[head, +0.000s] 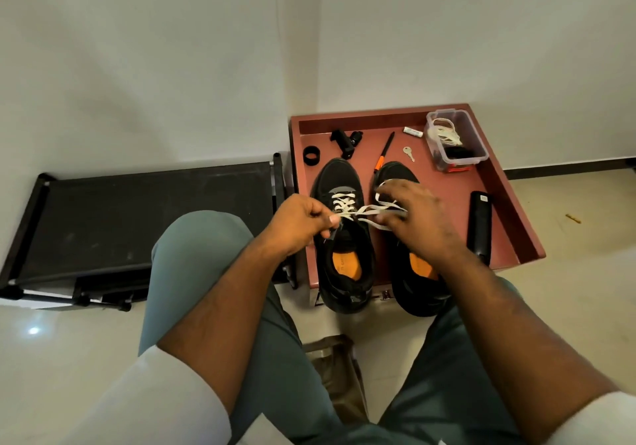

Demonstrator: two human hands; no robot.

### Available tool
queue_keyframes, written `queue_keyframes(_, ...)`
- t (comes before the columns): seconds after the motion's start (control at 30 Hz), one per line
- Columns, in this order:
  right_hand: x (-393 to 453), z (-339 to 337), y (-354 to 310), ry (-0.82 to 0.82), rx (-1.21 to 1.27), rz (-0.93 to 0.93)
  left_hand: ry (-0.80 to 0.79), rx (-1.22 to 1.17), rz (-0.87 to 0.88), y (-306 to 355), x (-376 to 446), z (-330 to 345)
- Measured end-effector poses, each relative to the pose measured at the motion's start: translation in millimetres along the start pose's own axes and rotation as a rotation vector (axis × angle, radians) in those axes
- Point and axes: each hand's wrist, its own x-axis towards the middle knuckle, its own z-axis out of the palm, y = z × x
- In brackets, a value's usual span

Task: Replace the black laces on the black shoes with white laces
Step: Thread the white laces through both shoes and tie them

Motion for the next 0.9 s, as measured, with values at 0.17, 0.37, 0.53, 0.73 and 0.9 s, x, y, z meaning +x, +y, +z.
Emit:
queue_keyframes(0.17, -5.8, 19.6, -35.1, -0.199, 0.497, -0.118, -0.078, -0.038, 0.001, 5.2, 4.8, 8.4)
queue_keyframes(0.37, -4.4, 23.6, -27.1, 0.05, 0.567, 0.148, 0.18, 0.012, -0.051, -13.1, 15.2, 13.4)
queue_keyframes(0.53, 1.0, 37.4, -27.4, -0.031, 0.283, 0.102, 0.171, 0.213, -0.093, -20.7, 15.8, 36.9)
queue_keyframes(0.73, 7.1, 53.3, -37.7, -0.055, 0.172, 0.127, 0.146, -0.039, -0.269, -20.2, 18.7, 20.6)
queue_keyframes(0.9, 9.0, 65.6, -48.7, -0.001, 0.122, 0.188, 0.098, -0.23, -0.36, -18.3, 19.5, 16.2)
